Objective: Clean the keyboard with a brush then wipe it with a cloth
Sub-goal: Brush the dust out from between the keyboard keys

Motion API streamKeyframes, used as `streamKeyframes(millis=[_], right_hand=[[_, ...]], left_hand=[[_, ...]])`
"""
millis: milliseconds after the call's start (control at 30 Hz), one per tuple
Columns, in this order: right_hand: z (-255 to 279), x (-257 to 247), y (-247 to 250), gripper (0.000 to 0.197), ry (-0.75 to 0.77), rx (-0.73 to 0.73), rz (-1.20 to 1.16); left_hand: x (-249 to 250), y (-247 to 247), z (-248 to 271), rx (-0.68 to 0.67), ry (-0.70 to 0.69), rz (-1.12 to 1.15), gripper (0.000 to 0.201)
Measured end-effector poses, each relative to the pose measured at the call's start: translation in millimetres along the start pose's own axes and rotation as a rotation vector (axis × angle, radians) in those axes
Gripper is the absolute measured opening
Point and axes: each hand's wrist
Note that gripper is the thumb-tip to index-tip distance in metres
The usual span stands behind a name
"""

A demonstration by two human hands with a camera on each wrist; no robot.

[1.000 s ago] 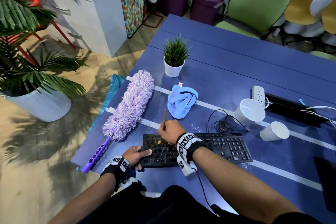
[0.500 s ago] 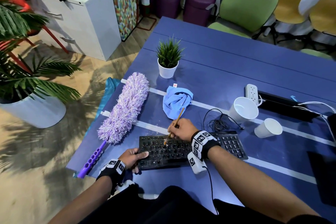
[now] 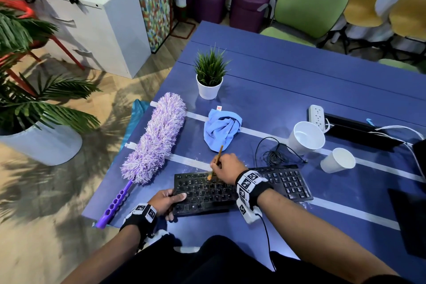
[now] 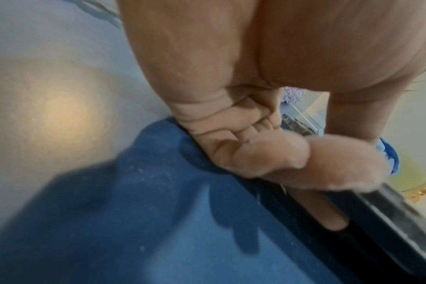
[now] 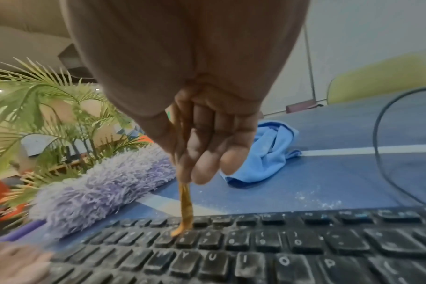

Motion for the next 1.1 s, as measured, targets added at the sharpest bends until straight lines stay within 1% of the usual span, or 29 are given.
streamKeyframes(millis=[67,100,200,267,300,367,433,467,533,567,633,667,733,800,833,900,1000,1067,1100], right_hand=[[-2,3,2,0.031,-0.01,0.056,-0.001],[-1,3,2,0.028,0.006,0.048,-0.026],[2,1,0,0.022,0.065,-0.062,-0.058],[1,1,0,0.026,0.028,-0.02,-0.026],[0,3,1,0.025,0.005,0.0,-0.075],[-1,2,1,0.019,0.006,-0.049,-0.17],[1,-1,0,0.018,0.027,-0.119,-0.144],[1,0,1,0.019,0.023,-0.098,-0.112],[1,3,4,0.02,-0.004,-0.004,-0.094],[-1,7,5,0.02,-0.022,0.012,-0.129],[-4,12,7,0.023,-0.071,-0.02,-0.169],[-4,13,8,0.026,-0.086,-0.028,-0.134],[-6,17,11,0.031,-0.12,0.005,-0.005],[-6,17,17,0.029,-0.16,0.08,0.109],[-7,17,19,0.026,-0.161,0.105,0.121],[-8,14,17,0.025,-0.15,0.086,0.105],[-7,2,7,0.024,-0.069,-0.022,-0.052],[-6,-1,4,0.026,-0.071,-0.02,-0.067],[-6,1,4,0.03,-0.092,0.015,-0.042]], left_hand=[[1,0,1,0.007,0.003,0.0,0.026],[1,0,1,0.006,0.005,-0.002,0.026],[2,1,2,0.0,0.01,-0.014,0.026],[3,0,2,0.002,0.01,-0.01,0.028],[2,0,2,0.005,0.01,-0.01,0.029],[2,0,3,0.013,0.006,0.0,0.03],[2,0,3,0.016,0.006,-0.001,0.03],[3,0,3,0.013,0.005,-0.004,0.03],[4,-1,3,0.008,0.004,-0.011,0.03],[4,-1,3,0.013,0.005,-0.009,0.029],[4,-1,4,0.015,0.01,-0.002,0.029],[4,-1,5,0.014,0.012,-0.005,0.03],[4,-1,4,0.01,0.016,-0.017,0.033],[4,-1,4,0.007,0.017,-0.009,0.034],[4,-1,4,0.01,0.017,-0.002,0.034],[3,0,3,0.007,0.018,0.007,0.036],[1,2,1,0.0,0.011,0.026,0.043],[1,1,1,0.006,0.008,0.028,0.04],[1,1,2,0.012,0.007,0.03,0.038]])
Point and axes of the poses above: each hand's wrist, its own z-axis away from the middle knuckle, its own y-axis out of the back of the hand, x = y × z, and after that the axes turned 3 degrees about x, right-handed
